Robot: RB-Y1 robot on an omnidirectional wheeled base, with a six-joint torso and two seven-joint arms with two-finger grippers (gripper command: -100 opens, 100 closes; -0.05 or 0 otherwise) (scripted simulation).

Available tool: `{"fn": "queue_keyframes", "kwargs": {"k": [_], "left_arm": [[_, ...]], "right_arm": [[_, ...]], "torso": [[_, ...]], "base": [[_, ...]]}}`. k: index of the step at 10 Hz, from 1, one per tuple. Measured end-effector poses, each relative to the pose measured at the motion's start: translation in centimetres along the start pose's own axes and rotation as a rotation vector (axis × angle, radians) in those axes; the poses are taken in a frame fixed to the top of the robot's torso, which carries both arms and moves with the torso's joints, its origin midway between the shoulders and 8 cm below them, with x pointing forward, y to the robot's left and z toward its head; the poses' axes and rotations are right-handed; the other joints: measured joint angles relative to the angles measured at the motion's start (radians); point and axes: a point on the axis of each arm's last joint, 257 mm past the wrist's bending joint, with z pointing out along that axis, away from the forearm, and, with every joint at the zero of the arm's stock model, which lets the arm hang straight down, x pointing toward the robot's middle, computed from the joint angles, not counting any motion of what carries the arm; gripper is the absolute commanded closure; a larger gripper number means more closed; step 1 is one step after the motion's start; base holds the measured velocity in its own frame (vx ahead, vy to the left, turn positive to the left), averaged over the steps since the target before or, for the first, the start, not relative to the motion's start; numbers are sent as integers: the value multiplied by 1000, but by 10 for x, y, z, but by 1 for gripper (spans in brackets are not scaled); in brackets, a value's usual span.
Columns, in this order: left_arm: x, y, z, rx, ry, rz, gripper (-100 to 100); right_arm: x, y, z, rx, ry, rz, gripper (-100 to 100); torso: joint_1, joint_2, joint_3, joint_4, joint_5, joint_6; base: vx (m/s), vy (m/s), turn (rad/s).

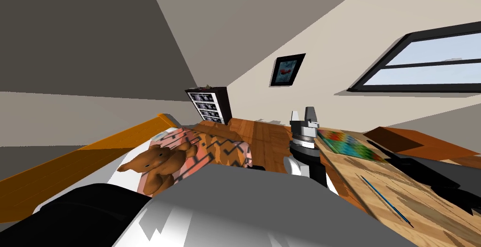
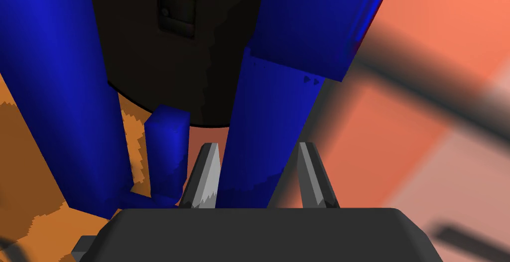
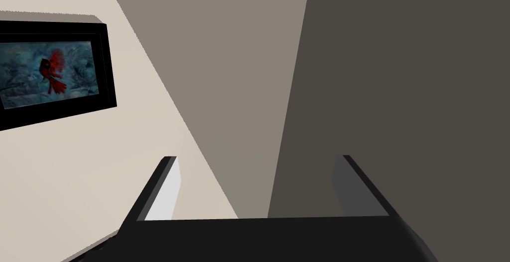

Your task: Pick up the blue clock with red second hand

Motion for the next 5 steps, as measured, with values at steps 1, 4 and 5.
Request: {"fn": "queue_keyframes", "kwargs": {"k": [1, 4, 5], "left_arm": [[-3, 1, -3, 0, 0, 3, 100], [-12, 5, -11, -1, 1, 13, 100], [-14, 5, -13, -1, 3, 15, 100]], "right_arm": [[0, 0, 0, 0, 0, 0, 0], [0, 0, 0, 0, 0, 0, 0], [0, 0, 0, 0, 0, 0, 0]], "torso": [[0, 0, 0, 0, 0, -1], [-2, 2, 2, 2, -1, -4], [-1, 2, 2, 2, -1, -5]], "base": [[12, -30, 23], [13, -36, 28], [6, -13, 4]]}}
